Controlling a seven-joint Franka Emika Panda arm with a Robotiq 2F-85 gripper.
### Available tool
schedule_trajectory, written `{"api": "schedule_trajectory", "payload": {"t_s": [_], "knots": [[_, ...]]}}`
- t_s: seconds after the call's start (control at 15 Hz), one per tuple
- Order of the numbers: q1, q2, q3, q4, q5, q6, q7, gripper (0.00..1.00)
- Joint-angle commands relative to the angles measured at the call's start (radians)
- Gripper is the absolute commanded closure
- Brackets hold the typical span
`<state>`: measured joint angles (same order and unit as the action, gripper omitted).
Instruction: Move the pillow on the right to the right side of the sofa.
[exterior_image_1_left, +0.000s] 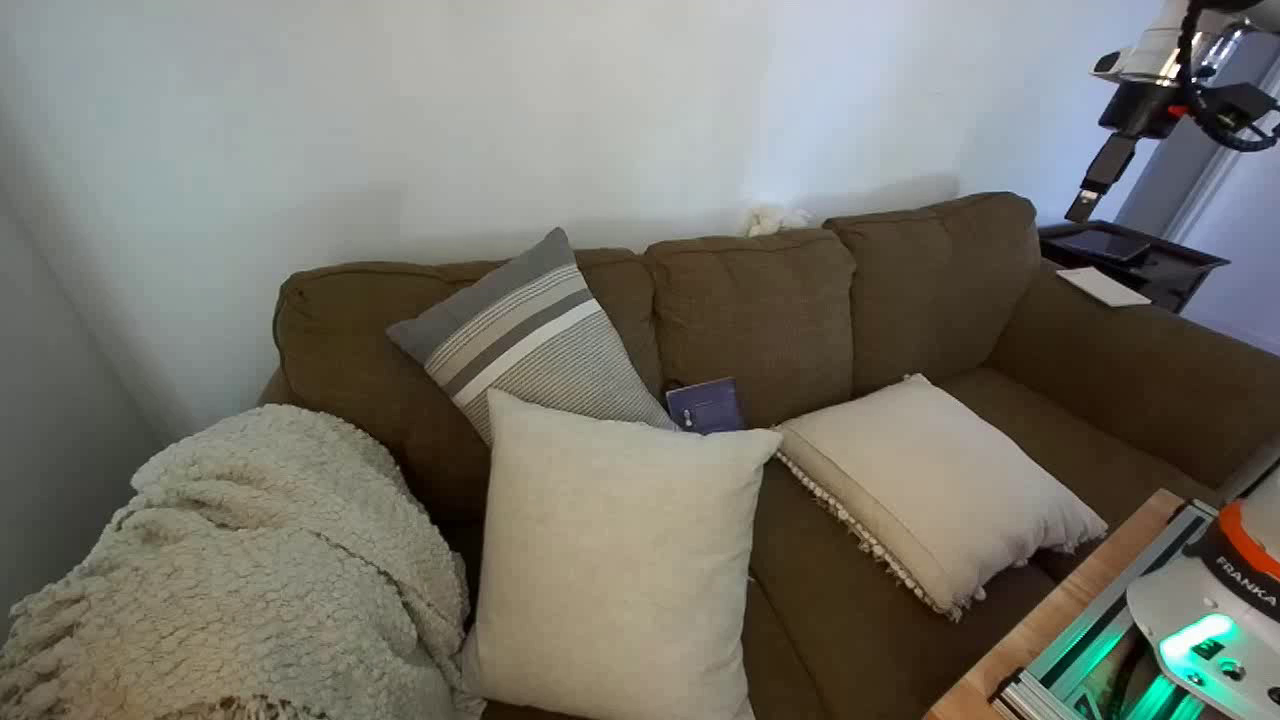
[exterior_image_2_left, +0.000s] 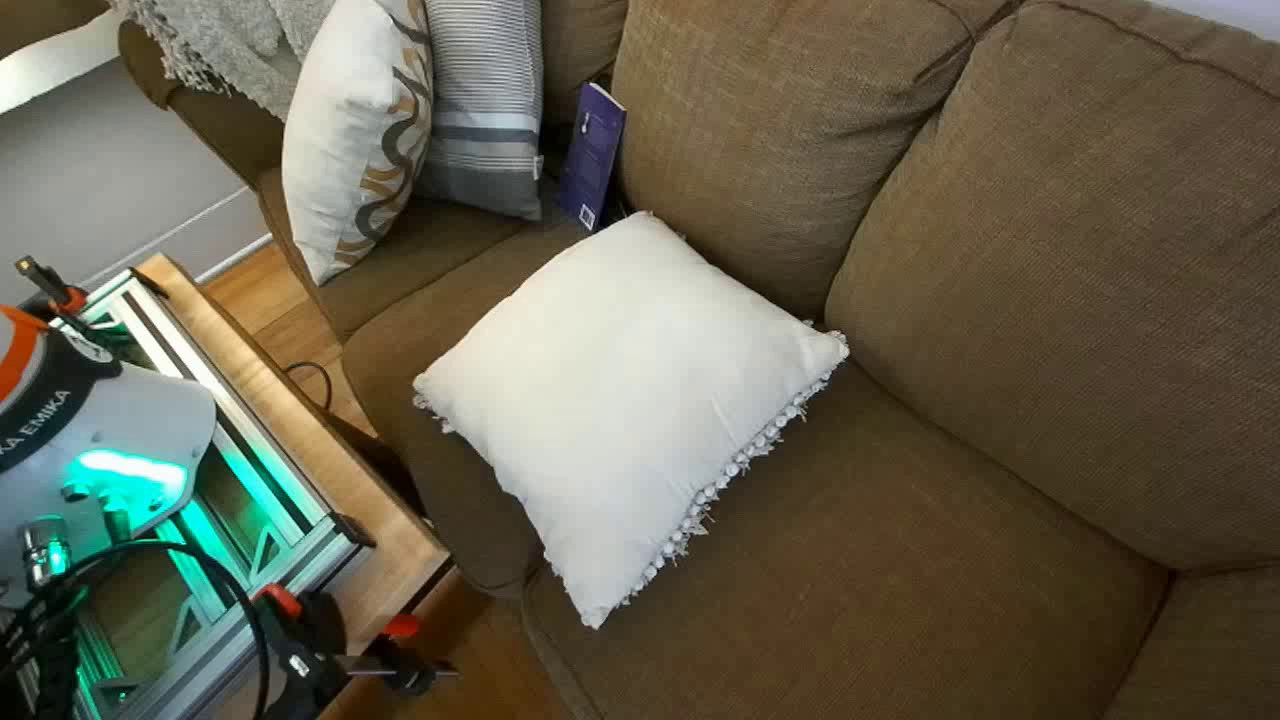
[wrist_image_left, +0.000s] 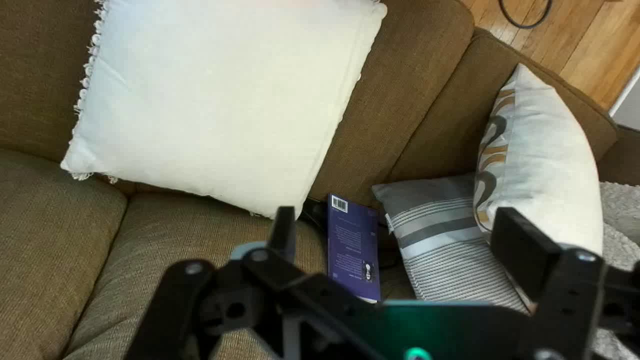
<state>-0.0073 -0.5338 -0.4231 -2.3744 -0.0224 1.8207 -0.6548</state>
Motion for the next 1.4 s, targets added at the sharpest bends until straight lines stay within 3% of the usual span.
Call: {"api": "schedule_trajectory", "payload": {"t_s": [0.0, 0.13, 0.27, 1.33], "knots": [[-0.04, 0.01, 0.033, 0.002, 0.019, -0.002, -0.018, 0.0], [-0.02, 0.035, 0.022, 0.007, 0.054, -0.038, -0.071, 0.0], [-0.047, 0.022, 0.052, -0.001, 0.036, -0.011, -0.045, 0.0], [-0.045, 0.062, 0.058, 0.001, 0.05, 0.009, -0.058, 0.0]]}}
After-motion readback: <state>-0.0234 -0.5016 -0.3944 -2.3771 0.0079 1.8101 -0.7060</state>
